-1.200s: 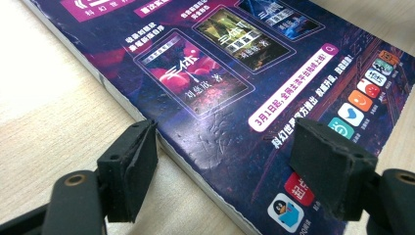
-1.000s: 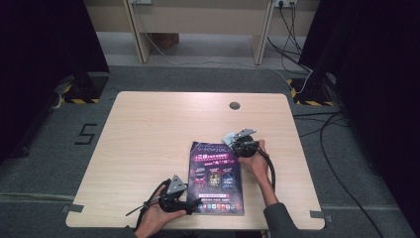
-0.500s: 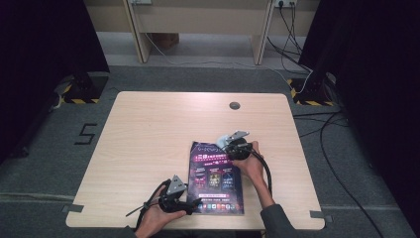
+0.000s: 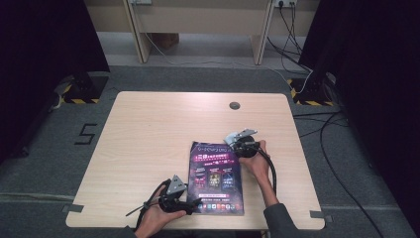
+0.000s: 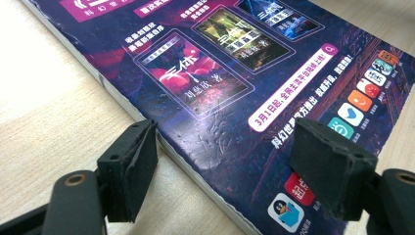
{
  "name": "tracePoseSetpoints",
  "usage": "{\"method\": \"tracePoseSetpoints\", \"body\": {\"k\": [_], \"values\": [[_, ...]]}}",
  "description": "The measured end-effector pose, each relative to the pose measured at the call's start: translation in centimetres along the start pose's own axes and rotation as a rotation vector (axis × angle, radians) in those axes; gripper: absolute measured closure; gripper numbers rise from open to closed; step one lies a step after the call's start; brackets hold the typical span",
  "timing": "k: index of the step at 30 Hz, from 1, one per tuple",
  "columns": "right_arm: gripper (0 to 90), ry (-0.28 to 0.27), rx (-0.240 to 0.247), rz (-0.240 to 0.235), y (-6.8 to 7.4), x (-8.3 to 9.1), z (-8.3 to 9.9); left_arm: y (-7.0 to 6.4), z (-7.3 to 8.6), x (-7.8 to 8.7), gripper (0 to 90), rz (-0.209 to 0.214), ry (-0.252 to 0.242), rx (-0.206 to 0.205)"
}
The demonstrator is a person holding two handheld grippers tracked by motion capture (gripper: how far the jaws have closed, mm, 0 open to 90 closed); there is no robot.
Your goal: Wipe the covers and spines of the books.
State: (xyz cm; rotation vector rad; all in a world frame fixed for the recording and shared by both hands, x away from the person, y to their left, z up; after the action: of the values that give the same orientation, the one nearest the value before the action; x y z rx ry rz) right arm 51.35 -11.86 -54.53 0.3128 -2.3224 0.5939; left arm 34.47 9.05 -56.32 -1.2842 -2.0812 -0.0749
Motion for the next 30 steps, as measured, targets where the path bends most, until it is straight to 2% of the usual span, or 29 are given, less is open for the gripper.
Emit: {"method": "tracePoseSetpoints", "body": {"k": [4, 8, 10, 14, 17, 23, 30], "values": [[74.1, -0.013, 0.062, 0.003, 1.2, 0.4, -0.2, 0.0, 0.0, 0.0, 24.7, -0.003, 0.001, 0.000], [74.1, -0.043, 0.117, -0.059, 3.8, 1.0, -0.8, 0.0, 0.0, 0.0, 24.6, -0.002, 0.004, -0.004], [74.0, -0.047, 0.124, -0.096, 5.0, 1.3, -1.1, -0.1, 0.0, 0.0, 24.9, -0.011, 0.000, -0.014], [73.8, -0.058, 0.168, -0.129, 7.3, 1.6, -1.9, 0.0, 0.0, 0.0, 24.9, 0.000, 0.006, -0.010], [73.3, -0.059, 0.182, -0.140, 8.1, 1.4, -2.5, 0.0, 0.0, 0.0, 24.9, 0.002, 0.008, -0.010], [73.3, -0.066, 0.184, -0.135, 8.9, 0.6, -3.8, 0.0, 0.0, 0.0, 25.0, 0.004, 0.009, -0.012], [73.4, -0.069, 0.200, -0.143, 10.3, 0.4, -4.7, 0.0, 0.0, 0.0, 25.0, 0.004, 0.008, -0.014]]}}
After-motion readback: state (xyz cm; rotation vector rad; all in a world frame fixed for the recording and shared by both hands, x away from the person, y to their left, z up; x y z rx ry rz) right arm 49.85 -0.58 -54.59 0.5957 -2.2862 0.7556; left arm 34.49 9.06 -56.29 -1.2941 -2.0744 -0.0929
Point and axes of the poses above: each handheld gripper's, and its own axes: x roughly backward along the jaws, z roughly out of its underside, y roughly to its left, the point moved 7 cm from there along -x, roughly forward along the jaws, and after that the axes turned 15 degrees about z, right-handed, at the moved point
